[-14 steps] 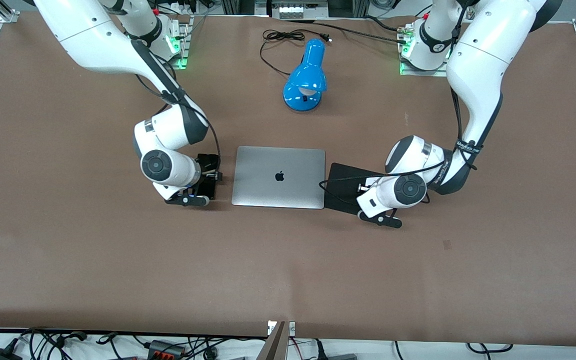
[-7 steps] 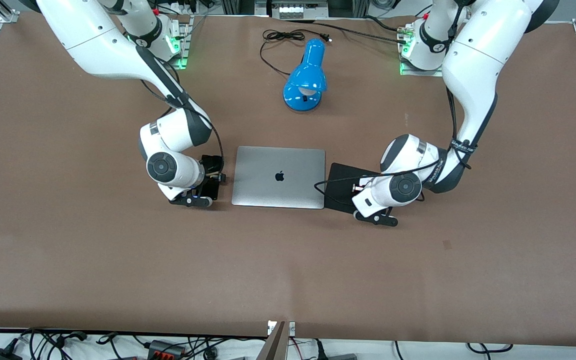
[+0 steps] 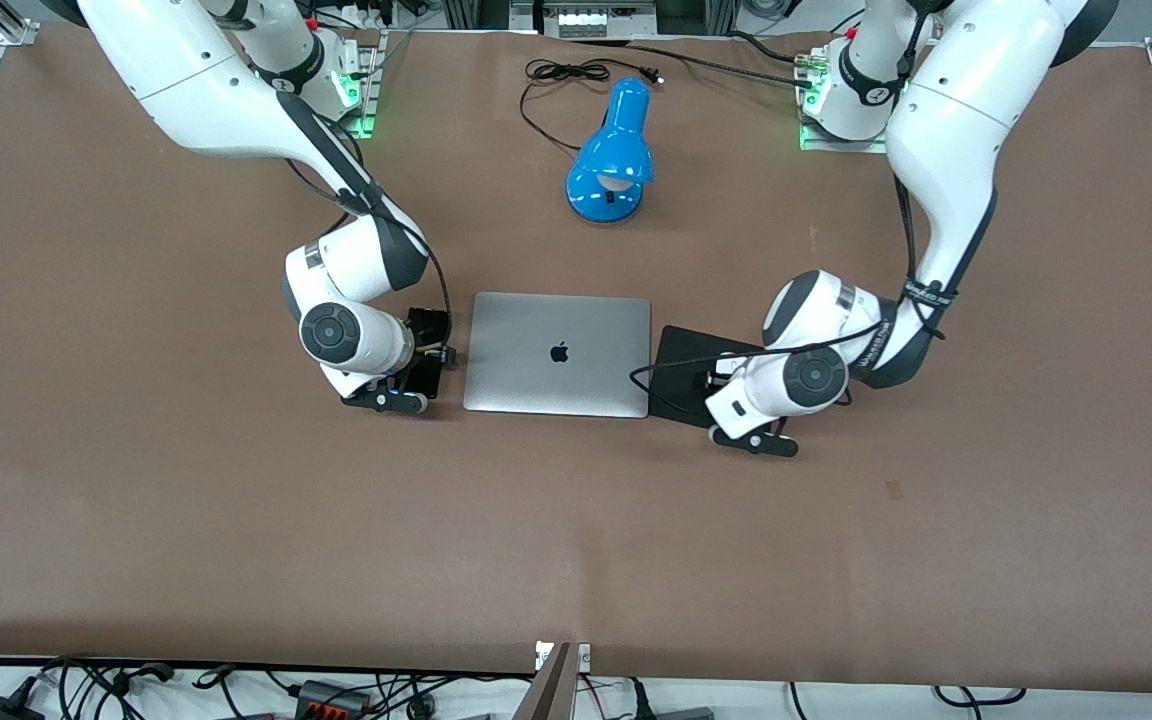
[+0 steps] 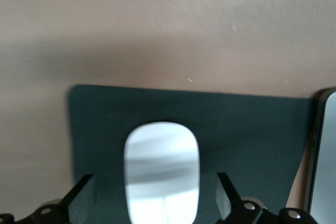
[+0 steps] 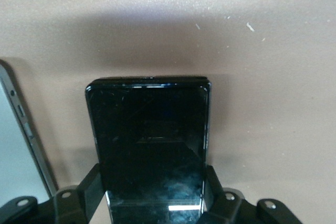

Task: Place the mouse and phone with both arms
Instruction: 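Release the phone with the right gripper while the left gripper releases the mouse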

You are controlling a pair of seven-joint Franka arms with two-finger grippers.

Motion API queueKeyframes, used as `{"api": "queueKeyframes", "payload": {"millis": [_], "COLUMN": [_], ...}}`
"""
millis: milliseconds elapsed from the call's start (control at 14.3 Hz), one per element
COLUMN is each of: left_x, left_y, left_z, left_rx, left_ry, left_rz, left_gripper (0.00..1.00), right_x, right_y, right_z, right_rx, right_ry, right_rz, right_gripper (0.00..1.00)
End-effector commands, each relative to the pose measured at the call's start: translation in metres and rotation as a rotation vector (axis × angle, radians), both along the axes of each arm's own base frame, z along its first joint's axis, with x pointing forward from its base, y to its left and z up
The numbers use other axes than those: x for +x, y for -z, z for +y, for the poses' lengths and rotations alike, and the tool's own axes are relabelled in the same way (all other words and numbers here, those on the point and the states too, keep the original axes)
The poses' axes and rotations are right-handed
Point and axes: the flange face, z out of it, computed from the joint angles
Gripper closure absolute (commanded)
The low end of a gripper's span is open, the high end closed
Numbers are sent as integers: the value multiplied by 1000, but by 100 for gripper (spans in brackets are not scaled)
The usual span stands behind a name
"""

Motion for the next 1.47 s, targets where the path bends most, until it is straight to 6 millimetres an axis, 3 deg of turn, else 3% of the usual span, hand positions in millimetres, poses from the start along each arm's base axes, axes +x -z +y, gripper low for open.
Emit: {"api": "queueKeyframes", "payload": {"millis": [0, 70, 280, 489, 629, 839, 1048, 1188, 1258, 1398], "left_x": [14, 18, 29, 26, 23, -4, -19, -39, -42, -43], "left_y": [-47, -60, -92, -135, -182, -287, -338, -372, -370, -369], "left_z": [49, 64, 115, 143, 165, 197, 247, 225, 199, 187], "left_rx": [19, 18, 12, 27, 48, 95, 116, 123, 126, 132], "left_ry": [-55, -48, -35, -85, -115, -163, -236, -206, -159, -150], "left_rz": [-7, -14, -39, -38, -31, 115, 155, 109, 113, 105], "left_gripper": [0, 0, 0, 0, 0, 0, 0, 0, 0, 0], "right_x": [3, 4, 21, 37, 53, 79, 98, 106, 109, 107], "right_y": [-4, -7, -33, -101, -153, -227, -289, -322, -337, -373], "right_z": [6, 6, 4, -1, -6, -24, -68, -97, -113, -144], "right_rx": [2, 5, 18, 15, 12, 9, 15, 18, 22, 19], "right_ry": [20, 25, 25, 12, 18, 8, -7, -15, -28, -73], "right_rz": [-7, -10, -49, -106, -148, -155, -154, -164, -168, -197], "right_gripper": [25, 0, 0, 0, 0, 0, 0, 0, 0, 0]}}
